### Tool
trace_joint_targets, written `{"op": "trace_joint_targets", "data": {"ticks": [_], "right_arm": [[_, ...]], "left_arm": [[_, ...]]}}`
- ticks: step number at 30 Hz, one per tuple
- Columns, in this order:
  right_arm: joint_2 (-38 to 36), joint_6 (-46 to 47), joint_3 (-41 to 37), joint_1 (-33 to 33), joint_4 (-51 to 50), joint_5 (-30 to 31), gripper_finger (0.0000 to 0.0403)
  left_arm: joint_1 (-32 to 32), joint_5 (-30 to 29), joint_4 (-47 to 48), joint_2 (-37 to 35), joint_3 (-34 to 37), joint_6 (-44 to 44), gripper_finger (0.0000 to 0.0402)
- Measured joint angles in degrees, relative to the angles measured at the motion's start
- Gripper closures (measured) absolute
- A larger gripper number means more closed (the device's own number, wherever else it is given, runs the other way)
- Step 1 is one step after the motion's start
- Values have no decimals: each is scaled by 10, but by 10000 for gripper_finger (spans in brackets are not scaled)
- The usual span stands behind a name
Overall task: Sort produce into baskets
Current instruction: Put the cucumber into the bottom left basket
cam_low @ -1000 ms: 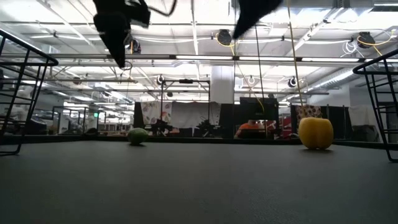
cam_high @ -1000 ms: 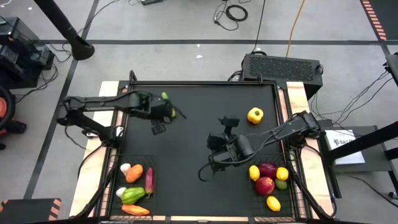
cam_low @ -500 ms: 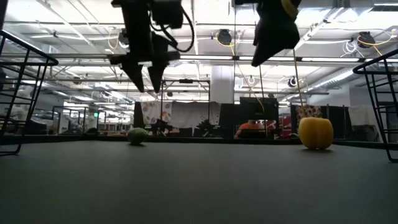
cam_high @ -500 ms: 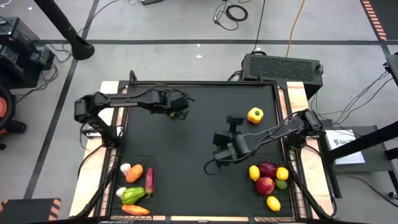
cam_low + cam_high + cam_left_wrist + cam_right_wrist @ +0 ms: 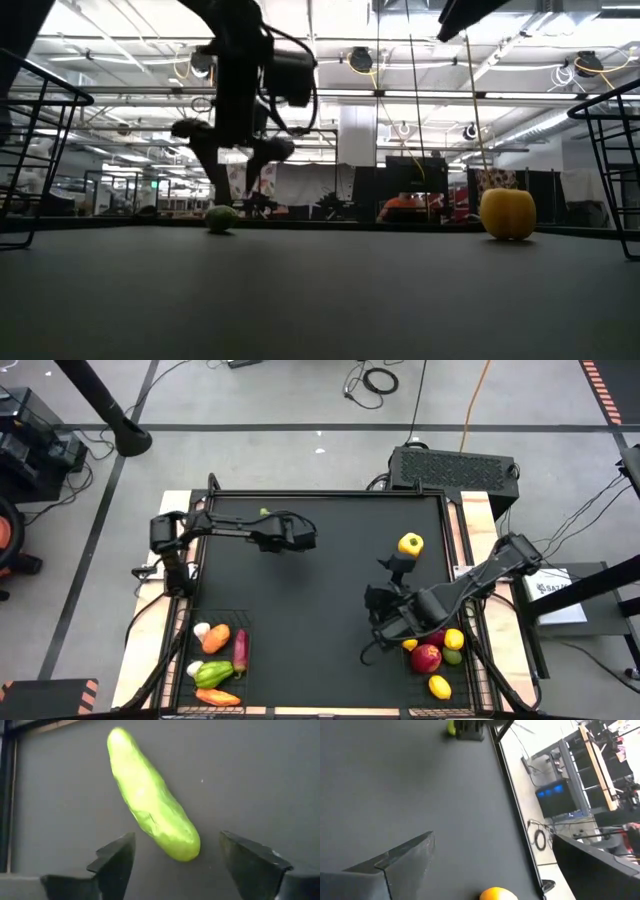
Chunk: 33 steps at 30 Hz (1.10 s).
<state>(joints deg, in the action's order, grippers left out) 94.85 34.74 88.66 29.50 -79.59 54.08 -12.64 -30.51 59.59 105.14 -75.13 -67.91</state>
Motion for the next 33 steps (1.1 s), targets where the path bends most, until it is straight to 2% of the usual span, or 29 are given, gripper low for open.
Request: {"op": "trace_joint_targets", "data": {"ticks": [4,13,19,25,33], "right_arm": [[-7,4,0,15,1,1,12],[-7,-36,0,23,31,1,12],[-7,-39,0,26,32,-1,12],[-7,-39,0,25,32,-2,12],[-7,-39,0,25,32,-2,12]], "left_arm": [[8,0,-5,32,0,-52,85],[14,-14,-6,89,0,-139,81],[9,-33,-7,109,0,-143,81],[7,-80,-5,110,0,-172,81],[-1,-76,-6,115,5,-173,82]]}}
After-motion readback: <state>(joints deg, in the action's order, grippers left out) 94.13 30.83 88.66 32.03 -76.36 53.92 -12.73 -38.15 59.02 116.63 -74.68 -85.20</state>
